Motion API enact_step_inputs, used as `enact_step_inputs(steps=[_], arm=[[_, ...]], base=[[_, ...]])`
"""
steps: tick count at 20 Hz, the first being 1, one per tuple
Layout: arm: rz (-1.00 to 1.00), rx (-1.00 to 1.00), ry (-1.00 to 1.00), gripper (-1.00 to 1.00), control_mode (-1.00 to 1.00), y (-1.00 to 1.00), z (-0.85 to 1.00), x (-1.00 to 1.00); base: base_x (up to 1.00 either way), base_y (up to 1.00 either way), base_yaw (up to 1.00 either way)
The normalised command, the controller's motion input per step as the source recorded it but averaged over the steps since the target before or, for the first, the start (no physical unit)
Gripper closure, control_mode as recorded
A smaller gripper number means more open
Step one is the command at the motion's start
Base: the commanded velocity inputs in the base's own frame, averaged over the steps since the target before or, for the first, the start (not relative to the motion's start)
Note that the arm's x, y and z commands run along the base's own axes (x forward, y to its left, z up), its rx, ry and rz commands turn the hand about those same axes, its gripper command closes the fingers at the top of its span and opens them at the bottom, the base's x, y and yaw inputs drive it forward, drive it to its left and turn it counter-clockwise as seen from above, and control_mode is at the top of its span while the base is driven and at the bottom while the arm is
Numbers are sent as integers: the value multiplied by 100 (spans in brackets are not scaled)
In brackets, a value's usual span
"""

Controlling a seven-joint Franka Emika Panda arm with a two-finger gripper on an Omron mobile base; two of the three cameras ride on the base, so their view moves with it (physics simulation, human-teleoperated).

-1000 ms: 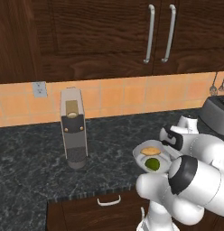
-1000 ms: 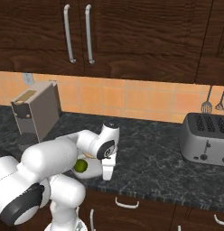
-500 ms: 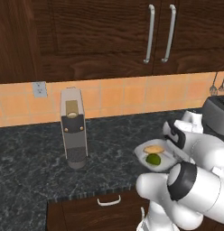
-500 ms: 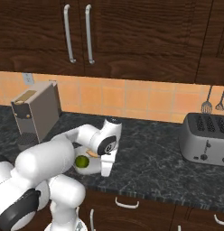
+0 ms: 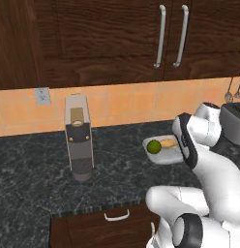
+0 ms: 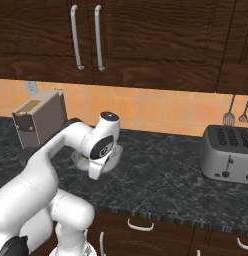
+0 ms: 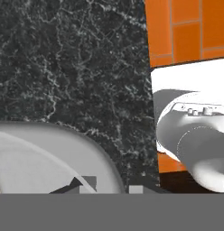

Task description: Take the meat container that has the steak and place it on the second highest rack of the freezer. Then take the vegetable container that has the lime and potato and place it on the highest rack of the freezer.

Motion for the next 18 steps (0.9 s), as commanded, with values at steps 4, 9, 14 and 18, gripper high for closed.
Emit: enact_step_inputs(steps=[4, 9, 14, 18], arm=[[-19, 0, -17, 100, -100, 60, 74, -34], [0, 0, -13, 100, -100, 16, 60, -52], [14, 0, -7, 100, -100, 0, 56, -46], [15, -1, 2, 100, -100, 3, 43, -29]], base=[[0, 0, 0], [0, 0, 0], [0, 0, 0], [0, 0, 0]])
